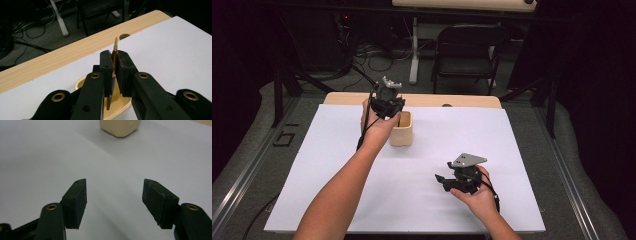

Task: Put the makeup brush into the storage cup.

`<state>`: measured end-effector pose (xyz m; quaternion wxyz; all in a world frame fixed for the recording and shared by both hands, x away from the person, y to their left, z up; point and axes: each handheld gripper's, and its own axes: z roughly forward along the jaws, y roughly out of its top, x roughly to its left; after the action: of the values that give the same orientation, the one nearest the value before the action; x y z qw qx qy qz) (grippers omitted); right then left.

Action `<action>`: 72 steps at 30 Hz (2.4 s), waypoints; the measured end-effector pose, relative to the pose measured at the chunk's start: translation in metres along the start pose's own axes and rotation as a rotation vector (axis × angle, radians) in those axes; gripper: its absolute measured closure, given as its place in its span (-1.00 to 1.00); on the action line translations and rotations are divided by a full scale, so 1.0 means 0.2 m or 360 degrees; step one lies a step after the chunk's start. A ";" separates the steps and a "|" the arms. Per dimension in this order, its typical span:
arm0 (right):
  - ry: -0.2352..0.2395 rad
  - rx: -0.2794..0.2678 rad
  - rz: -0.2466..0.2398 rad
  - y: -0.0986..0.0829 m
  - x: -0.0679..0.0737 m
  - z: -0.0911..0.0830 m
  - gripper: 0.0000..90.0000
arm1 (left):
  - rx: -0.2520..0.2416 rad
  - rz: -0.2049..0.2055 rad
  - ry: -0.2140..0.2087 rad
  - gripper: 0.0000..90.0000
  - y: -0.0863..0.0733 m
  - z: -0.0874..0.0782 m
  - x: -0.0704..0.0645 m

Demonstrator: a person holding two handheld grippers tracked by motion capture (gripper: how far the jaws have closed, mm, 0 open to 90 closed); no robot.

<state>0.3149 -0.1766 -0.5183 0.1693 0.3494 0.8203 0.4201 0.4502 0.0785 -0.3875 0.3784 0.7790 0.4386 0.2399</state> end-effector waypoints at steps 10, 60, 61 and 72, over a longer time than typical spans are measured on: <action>-0.0001 0.0004 -0.0010 0.00 0.00 0.00 -0.19 | 0.0037 0.0010 0.0005 0.86 -0.02 0.04 0.01; -0.0003 0.0024 -0.0030 -0.01 0.00 0.02 -0.19 | 0.0153 -0.0064 0.0009 0.65 -0.19 0.19 0.07; -0.0003 0.0024 -0.0030 -0.01 0.00 0.01 -0.19 | 0.0146 -0.0056 -0.0005 0.56 -0.19 0.18 0.07; -0.0007 0.0025 -0.0029 -0.01 0.01 0.02 -0.19 | 0.0027 -0.0026 -0.0048 -0.19 -0.21 0.12 0.09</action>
<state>0.3155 -0.1742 -0.5211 0.1723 0.3441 0.8264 0.4111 0.4550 0.0995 -0.4340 0.3803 0.7821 0.4411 0.2215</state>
